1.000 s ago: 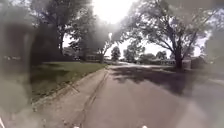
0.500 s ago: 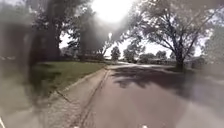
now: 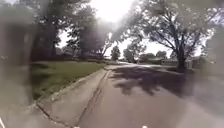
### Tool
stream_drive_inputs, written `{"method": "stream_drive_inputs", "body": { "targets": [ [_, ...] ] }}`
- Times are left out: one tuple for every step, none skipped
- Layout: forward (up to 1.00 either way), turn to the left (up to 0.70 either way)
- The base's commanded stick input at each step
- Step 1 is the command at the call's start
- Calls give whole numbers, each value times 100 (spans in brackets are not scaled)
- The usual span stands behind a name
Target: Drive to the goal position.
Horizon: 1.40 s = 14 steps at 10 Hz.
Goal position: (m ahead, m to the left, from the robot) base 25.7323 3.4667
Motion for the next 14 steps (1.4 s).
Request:
{"method": "stream_drive_inputs", "body": {
  "targets": [
    [100,0],
    [100,0],
    [100,-15],
    [100,-26],
    [100,-29],
    [100,-16],
    [100,-2],
    [100,0],
    [100,0],
    [100,0],
    [100,-4],
    [100,-6],
    [100,-3],
    [100,-1]
  ]
}}
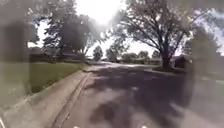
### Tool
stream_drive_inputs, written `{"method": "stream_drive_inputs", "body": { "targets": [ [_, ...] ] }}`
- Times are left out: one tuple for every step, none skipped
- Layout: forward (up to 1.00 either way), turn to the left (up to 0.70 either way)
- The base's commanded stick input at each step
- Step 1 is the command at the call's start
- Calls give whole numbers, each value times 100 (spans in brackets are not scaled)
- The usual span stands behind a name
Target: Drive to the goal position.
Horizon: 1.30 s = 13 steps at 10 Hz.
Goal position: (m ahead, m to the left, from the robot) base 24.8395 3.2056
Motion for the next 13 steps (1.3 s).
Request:
{"method": "stream_drive_inputs", "body": {
  "targets": [
    [100,0],
    [100,0],
    [100,0],
    [100,0],
    [100,0],
    [100,0],
    [100,4],
    [100,19],
    [100,38],
    [100,38],
    [100,31],
    [100,8],
    [100,1]
  ]
}}
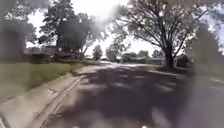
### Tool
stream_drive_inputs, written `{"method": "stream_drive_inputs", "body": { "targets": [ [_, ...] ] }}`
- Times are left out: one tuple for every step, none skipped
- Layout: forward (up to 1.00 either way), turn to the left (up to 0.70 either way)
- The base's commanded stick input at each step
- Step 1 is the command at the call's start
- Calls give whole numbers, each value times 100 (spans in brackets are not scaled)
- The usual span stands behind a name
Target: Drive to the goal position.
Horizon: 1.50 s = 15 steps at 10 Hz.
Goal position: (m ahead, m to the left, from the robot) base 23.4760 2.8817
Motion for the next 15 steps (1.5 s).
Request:
{"method": "stream_drive_inputs", "body": {
  "targets": [
    [100,0],
    [100,0],
    [100,0],
    [100,0],
    [100,0],
    [100,1],
    [100,2],
    [100,3],
    [100,3],
    [100,2],
    [100,0],
    [100,0],
    [100,0],
    [100,-1],
    [100,-3]
  ]
}}
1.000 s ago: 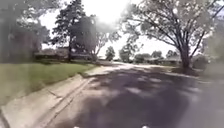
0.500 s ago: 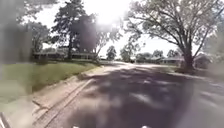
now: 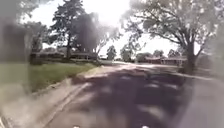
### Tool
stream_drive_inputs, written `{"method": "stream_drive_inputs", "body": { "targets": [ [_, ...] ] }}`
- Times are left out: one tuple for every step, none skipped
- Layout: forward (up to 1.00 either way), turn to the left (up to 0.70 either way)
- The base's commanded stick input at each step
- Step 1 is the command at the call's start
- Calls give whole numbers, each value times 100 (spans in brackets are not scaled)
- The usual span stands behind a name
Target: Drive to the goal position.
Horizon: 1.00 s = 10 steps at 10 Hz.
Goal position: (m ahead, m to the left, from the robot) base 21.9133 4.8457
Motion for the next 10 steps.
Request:
{"method": "stream_drive_inputs", "body": {
  "targets": [
    [100,-28],
    [100,-13],
    [100,-2],
    [100,0],
    [100,0],
    [100,0],
    [100,0],
    [100,0],
    [100,0],
    [100,0]
  ]
}}
